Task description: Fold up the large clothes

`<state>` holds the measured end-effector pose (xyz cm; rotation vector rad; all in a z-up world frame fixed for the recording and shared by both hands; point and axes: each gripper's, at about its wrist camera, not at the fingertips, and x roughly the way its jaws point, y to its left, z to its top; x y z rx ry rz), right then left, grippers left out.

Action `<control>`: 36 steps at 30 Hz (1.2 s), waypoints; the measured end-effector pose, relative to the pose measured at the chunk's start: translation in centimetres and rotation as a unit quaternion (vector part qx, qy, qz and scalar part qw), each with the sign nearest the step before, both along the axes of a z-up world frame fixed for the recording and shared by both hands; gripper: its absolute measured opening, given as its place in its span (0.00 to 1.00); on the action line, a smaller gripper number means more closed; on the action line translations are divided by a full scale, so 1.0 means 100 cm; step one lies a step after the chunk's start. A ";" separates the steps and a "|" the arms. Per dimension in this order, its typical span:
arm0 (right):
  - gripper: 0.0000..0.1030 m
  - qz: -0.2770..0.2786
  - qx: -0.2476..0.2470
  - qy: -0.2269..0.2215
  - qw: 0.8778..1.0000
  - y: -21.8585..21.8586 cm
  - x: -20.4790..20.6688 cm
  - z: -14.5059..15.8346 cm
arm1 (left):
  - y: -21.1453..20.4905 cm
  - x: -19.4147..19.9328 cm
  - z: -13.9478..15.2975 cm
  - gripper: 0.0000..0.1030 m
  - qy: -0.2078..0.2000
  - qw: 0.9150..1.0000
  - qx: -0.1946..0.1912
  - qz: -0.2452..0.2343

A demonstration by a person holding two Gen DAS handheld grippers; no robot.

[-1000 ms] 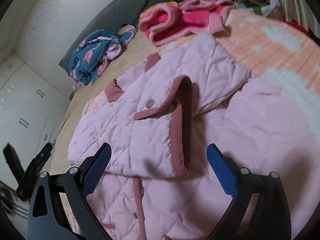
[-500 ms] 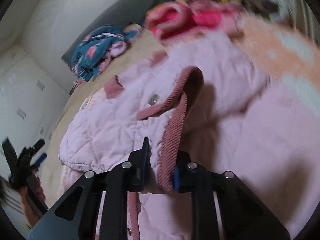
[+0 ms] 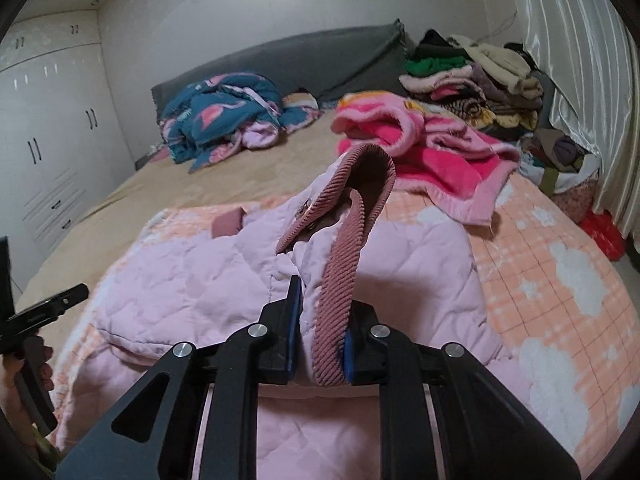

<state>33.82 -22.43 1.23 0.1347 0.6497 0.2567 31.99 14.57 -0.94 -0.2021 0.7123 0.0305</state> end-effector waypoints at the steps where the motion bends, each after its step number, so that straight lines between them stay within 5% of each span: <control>1: 0.16 -0.001 0.000 0.004 1.000 0.000 0.005 -0.003 | -0.004 0.001 -0.001 0.91 0.001 1.000 0.003 -0.005; 8: 0.20 -0.015 -0.003 0.041 0.999 -0.002 0.018 -0.032 | -0.030 0.008 -0.006 0.87 -0.002 0.999 0.015 -0.034; 14: 0.38 -0.031 -0.028 0.056 0.998 -0.004 0.020 -0.038 | -0.053 0.018 -0.018 0.73 0.016 0.997 0.032 -0.063; 23: 0.65 -0.018 -0.071 0.020 0.997 0.002 0.011 -0.014 | -0.047 0.036 -0.062 0.75 0.086 0.995 0.014 -0.051; 31: 0.68 0.054 -0.100 0.028 0.993 0.054 0.033 -0.014 | -0.037 0.039 -0.074 0.76 0.096 0.994 -0.021 -0.044; 36: 0.68 0.079 -0.112 0.078 0.988 0.082 0.061 -0.041 | -0.037 0.039 -0.074 0.76 0.096 0.994 -0.021 -0.044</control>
